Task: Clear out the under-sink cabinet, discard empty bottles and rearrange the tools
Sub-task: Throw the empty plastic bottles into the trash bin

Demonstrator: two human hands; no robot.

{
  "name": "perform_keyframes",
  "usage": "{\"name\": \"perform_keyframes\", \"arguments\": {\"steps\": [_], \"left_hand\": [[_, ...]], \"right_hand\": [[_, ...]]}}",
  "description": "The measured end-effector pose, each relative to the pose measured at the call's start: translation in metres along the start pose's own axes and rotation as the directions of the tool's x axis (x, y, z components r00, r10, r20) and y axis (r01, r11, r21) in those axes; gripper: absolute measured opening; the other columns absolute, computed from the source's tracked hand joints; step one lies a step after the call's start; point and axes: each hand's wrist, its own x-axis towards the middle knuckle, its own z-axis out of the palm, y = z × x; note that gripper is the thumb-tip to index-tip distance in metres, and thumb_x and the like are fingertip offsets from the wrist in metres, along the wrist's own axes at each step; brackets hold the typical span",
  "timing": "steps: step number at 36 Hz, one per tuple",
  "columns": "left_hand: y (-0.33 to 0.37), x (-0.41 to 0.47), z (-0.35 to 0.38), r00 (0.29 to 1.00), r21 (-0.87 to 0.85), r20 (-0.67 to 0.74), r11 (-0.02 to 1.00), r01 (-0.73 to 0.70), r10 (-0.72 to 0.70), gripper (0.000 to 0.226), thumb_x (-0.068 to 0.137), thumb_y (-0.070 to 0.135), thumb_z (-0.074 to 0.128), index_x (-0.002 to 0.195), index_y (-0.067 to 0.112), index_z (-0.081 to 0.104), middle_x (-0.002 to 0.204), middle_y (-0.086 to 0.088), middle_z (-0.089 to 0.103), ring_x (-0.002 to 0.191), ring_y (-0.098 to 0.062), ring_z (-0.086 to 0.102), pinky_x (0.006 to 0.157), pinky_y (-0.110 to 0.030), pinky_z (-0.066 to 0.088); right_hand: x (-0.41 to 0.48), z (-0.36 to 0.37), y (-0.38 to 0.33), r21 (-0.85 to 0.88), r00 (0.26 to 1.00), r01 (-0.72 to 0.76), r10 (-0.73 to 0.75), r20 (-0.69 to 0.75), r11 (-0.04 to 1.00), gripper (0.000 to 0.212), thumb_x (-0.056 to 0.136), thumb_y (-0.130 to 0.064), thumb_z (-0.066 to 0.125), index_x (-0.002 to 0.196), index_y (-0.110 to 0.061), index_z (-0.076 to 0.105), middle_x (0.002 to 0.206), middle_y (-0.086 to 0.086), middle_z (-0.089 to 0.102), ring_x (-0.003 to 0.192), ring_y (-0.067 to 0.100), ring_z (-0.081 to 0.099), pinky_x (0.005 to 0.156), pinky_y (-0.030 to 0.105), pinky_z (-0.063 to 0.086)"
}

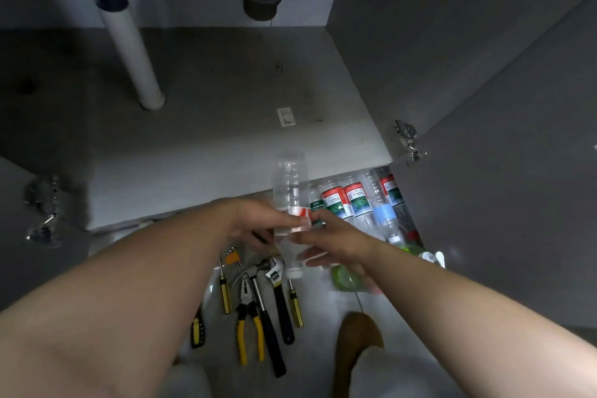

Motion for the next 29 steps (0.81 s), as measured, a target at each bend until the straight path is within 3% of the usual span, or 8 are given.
{"name": "perform_keyframes", "arguments": {"steps": [3, 5, 9, 12, 16, 20, 25, 29], "left_hand": [[-0.005, 0.002, -0.009, 0.986, -0.114, -0.124, 0.986, -0.123, 0.109, 0.062, 0.08, 0.043, 0.083, 0.132, 0.022, 0.057, 0.123, -0.004, 0.071, 0.113, -0.025, 0.069, 0.104, -0.047, 0.053], [-0.011, 0.004, -0.018, 0.964, -0.141, -0.227, 0.975, -0.174, 0.139, 0.058, 0.08, 0.042, 0.083, 0.127, 0.021, 0.056, 0.12, -0.004, 0.069, 0.108, -0.023, 0.07, 0.093, -0.04, 0.059], [-0.019, 0.004, -0.031, 0.931, -0.289, -0.34, 0.927, -0.238, 0.133, 0.049, 0.083, 0.047, 0.077, 0.121, 0.025, 0.055, 0.116, -0.003, 0.071, 0.1, -0.022, 0.072, 0.077, -0.034, 0.06], [-0.02, 0.005, -0.037, 0.924, -0.355, -0.361, 0.898, -0.26, 0.125, 0.046, 0.086, 0.046, 0.074, 0.123, 0.025, 0.057, 0.107, -0.003, 0.077, 0.09, -0.022, 0.077, 0.072, -0.035, 0.061], [0.002, -0.001, -0.036, 0.914, -0.411, -0.383, 0.861, -0.299, 0.135, 0.05, 0.084, 0.052, 0.075, 0.122, 0.023, 0.06, 0.102, -0.009, 0.078, 0.083, -0.025, 0.076, 0.067, -0.039, 0.06], [0.016, -0.011, -0.034, 0.922, -0.443, -0.357, 0.843, -0.306, 0.148, 0.05, 0.083, 0.05, 0.078, 0.121, 0.021, 0.061, 0.101, -0.011, 0.077, 0.076, -0.024, 0.075, 0.078, -0.05, 0.062], [0.031, -0.024, -0.025, 0.92, -0.453, -0.383, 0.851, -0.265, 0.083, 0.051, 0.084, 0.047, 0.079, 0.122, 0.017, 0.063, 0.101, -0.012, 0.078, 0.074, -0.022, 0.074, 0.074, -0.041, 0.062], [0.018, -0.016, -0.026, 0.914, -0.49, -0.401, 0.828, -0.271, 0.062, 0.049, 0.087, 0.035, 0.078, 0.127, 0.013, 0.06, 0.105, -0.014, 0.075, 0.079, -0.024, 0.073, 0.068, -0.036, 0.06]], "right_hand": [[0.005, -0.004, 0.004, 0.097, 0.997, -0.001, -0.007, 0.077, 0.995, 0.054, 0.081, -0.026, 0.085, 0.126, -0.025, 0.054, 0.107, 0.004, 0.077, 0.102, 0.026, 0.074, 0.083, 0.034, 0.062], [0.013, -0.008, 0.013, 0.01, 0.997, -0.05, 0.049, 0.063, 0.999, 0.055, 0.08, -0.031, 0.085, 0.127, -0.027, 0.056, 0.118, 0.005, 0.072, 0.107, 0.024, 0.07, 0.091, 0.037, 0.059], [0.043, -0.01, 0.035, -0.412, 0.94, -0.18, 0.032, -0.339, 0.893, 0.069, 0.083, -0.027, 0.078, 0.141, -0.017, 0.042, 0.127, 0.011, 0.049, 0.102, 0.027, 0.062, 0.084, 0.038, 0.056], [0.065, -0.012, 0.043, -0.53, 0.859, -0.303, -0.014, -0.511, 0.792, 0.081, 0.084, -0.034, 0.076, 0.148, -0.012, 0.032, 0.141, 0.019, 0.042, 0.129, 0.037, 0.048, 0.107, 0.045, 0.046], [0.071, -0.024, 0.034, -0.515, 0.792, -0.398, 0.001, -0.61, 0.759, 0.088, 0.085, -0.037, 0.076, 0.151, -0.009, 0.025, 0.144, 0.021, 0.038, 0.134, 0.038, 0.042, 0.11, 0.049, 0.044], [0.075, -0.028, 0.026, -0.475, 0.716, -0.457, -0.006, -0.698, 0.752, 0.083, 0.084, -0.037, 0.075, 0.146, -0.011, 0.026, 0.138, 0.018, 0.046, 0.128, 0.036, 0.047, 0.105, 0.049, 0.046], [0.07, -0.011, 0.034, -0.322, 0.754, -0.434, 0.143, -0.642, 0.841, 0.075, 0.086, -0.031, 0.074, 0.142, -0.009, 0.03, 0.131, 0.016, 0.053, 0.12, 0.034, 0.057, 0.099, 0.042, 0.05], [0.071, 0.002, 0.027, -0.151, 0.767, -0.419, 0.26, -0.586, 0.895, 0.074, 0.088, -0.035, 0.07, 0.142, -0.007, 0.028, 0.115, 0.013, 0.052, 0.097, 0.027, 0.06, 0.086, 0.038, 0.056]]}}
